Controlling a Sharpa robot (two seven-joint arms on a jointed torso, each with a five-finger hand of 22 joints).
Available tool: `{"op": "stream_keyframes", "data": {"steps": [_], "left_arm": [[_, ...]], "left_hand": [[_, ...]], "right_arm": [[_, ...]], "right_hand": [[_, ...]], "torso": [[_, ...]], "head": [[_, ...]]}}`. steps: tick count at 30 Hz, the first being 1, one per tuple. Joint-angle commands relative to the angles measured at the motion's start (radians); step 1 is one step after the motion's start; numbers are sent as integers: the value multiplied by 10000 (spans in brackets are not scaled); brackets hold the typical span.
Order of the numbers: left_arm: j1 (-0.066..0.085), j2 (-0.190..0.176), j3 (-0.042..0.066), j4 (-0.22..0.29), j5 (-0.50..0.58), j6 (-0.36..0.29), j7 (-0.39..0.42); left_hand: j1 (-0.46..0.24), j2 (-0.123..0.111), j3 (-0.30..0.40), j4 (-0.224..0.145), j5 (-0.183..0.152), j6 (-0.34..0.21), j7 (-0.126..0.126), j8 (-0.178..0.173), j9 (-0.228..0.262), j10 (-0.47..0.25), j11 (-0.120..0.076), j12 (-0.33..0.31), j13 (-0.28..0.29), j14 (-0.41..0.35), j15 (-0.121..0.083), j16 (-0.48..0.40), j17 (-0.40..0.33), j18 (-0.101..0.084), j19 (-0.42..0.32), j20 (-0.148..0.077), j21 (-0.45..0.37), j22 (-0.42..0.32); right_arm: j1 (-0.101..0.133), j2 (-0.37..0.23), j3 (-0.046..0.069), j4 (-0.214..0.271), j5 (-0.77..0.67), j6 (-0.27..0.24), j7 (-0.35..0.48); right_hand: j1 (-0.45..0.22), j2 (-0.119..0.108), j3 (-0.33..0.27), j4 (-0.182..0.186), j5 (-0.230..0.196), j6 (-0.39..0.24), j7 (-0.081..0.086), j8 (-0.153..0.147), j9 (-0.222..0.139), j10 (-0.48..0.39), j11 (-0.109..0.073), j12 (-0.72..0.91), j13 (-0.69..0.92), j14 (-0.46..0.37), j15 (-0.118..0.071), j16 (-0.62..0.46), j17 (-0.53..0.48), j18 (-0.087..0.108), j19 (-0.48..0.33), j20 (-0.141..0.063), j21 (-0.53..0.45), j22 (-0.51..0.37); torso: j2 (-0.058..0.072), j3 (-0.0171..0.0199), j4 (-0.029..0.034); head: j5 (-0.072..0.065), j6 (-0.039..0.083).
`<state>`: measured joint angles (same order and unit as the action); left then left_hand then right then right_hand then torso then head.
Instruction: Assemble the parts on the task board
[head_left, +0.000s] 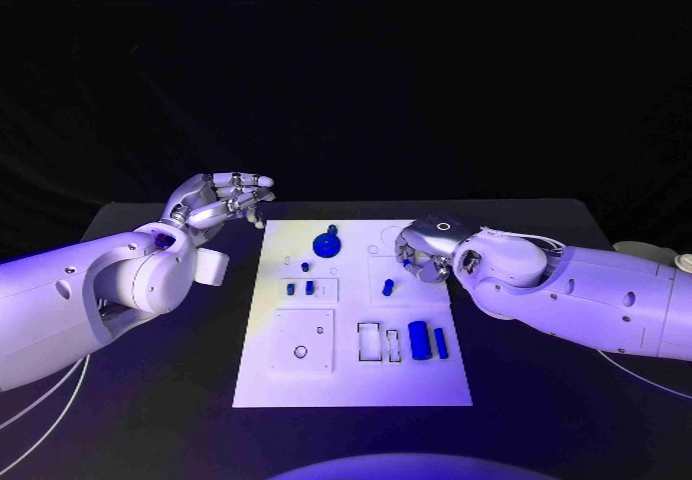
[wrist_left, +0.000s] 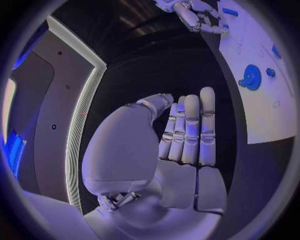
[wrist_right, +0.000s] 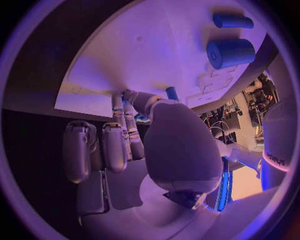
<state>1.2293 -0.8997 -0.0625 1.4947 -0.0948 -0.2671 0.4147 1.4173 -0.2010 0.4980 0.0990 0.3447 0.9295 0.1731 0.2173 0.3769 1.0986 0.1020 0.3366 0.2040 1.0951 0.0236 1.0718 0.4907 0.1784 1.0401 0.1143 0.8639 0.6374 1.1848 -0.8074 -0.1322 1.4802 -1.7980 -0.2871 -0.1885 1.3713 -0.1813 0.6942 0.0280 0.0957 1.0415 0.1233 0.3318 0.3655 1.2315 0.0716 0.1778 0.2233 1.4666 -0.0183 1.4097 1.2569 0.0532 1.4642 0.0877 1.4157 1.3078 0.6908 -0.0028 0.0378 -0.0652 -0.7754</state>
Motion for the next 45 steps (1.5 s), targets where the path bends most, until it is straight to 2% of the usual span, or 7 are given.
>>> {"op": "stream_keyframes", "data": {"steps": [1,8,18,24,29,37,45], "left_arm": [[12,-3,10,-5,67,119,-27],[12,4,10,-52,67,104,-45],[12,12,10,-153,82,99,-79],[12,23,10,-200,97,100,-107],[11,29,10,-219,110,111,-129],[10,92,10,-245,148,144,-139],[9,262,9,-286,161,158,-150]], "left_hand": [[85,11,8,-75,35,-20,59,7,-1,-105,0,47,12,-51,15,37,-15,58,79,12,-48,-3],[87,4,5,-83,35,-36,68,0,-6,-125,8,54,14,-53,19,38,-19,57,81,14,-46,-1],[79,-14,0,-102,38,-100,102,-26,-24,-207,39,77,19,-63,41,42,-37,52,82,23,-41,6],[71,-27,-1,-115,40,-156,124,-49,-40,-276,62,88,20,-75,58,45,-50,51,78,32,-41,9],[60,-36,-1,-124,41,-212,147,-71,-56,-345,85,105,23,-88,76,51,-62,49,71,44,-40,14],[52,-43,0,-136,43,-270,169,-93,-71,-418,108,124,26,-100,93,59,-74,49,64,56,-40,18],[51,-44,2,-142,43,-291,178,-99,-76,-444,116,132,28,-104,100,63,-79,50,61,60,-40,20]], "right_arm": [[-98,-4,-64,30,-226,-160,-201],[-101,-80,-58,162,-255,-818,-189],[-37,-306,2,486,-176,-1361,-138],[84,-520,53,903,0,-1485,-109],[199,-742,87,1566,238,-1544,-72],[140,-539,98,2491,439,-1696,98],[-294,135,74,2912,341,-1983,339]], "right_hand": [[167,332,128,-69,84,96,-17,38,41,328,-223,-35,12,466,-80,-22,-20,-194,427,-92,104,1919],[88,310,249,-168,118,133,-35,61,83,418,-240,-92,5,469,-95,-17,-32,-214,465,-108,195,1971],[-15,280,318,-227,86,162,-43,80,121,485,-248,-148,-2,469,-102,-15,-47,-222,479,-117,231,1996],[-35,269,325,-237,75,165,-44,82,127,494,-249,-160,-3,470,-104,-12,-43,-225,484,-118,243,2003],[-35,269,325,-237,75,165,-44,82,127,494,-249,-160,-3,470,-104,-12,-43,-225,484,-118,243,2003],[-55,266,360,-270,91,162,-46,81,139,506,-252,-190,-9,466,-107,-21,-68,-223,479,-122,236,2002],[-71,273,399,-300,126,148,-38,74,147,512,-247,-220,-14,465,-107,-23,-78,-228,490,-124,260,2016]], "torso": [[-3,-4,0],[-9,-12,10],[-13,-17,-8],[-7,-9,-2],[0,-12,-13],[4,-2,5],[-1,-27,31]], "head": [[5,10],[-15,33],[-12,93],[9,112],[70,128],[434,96],[836,-3]]}}
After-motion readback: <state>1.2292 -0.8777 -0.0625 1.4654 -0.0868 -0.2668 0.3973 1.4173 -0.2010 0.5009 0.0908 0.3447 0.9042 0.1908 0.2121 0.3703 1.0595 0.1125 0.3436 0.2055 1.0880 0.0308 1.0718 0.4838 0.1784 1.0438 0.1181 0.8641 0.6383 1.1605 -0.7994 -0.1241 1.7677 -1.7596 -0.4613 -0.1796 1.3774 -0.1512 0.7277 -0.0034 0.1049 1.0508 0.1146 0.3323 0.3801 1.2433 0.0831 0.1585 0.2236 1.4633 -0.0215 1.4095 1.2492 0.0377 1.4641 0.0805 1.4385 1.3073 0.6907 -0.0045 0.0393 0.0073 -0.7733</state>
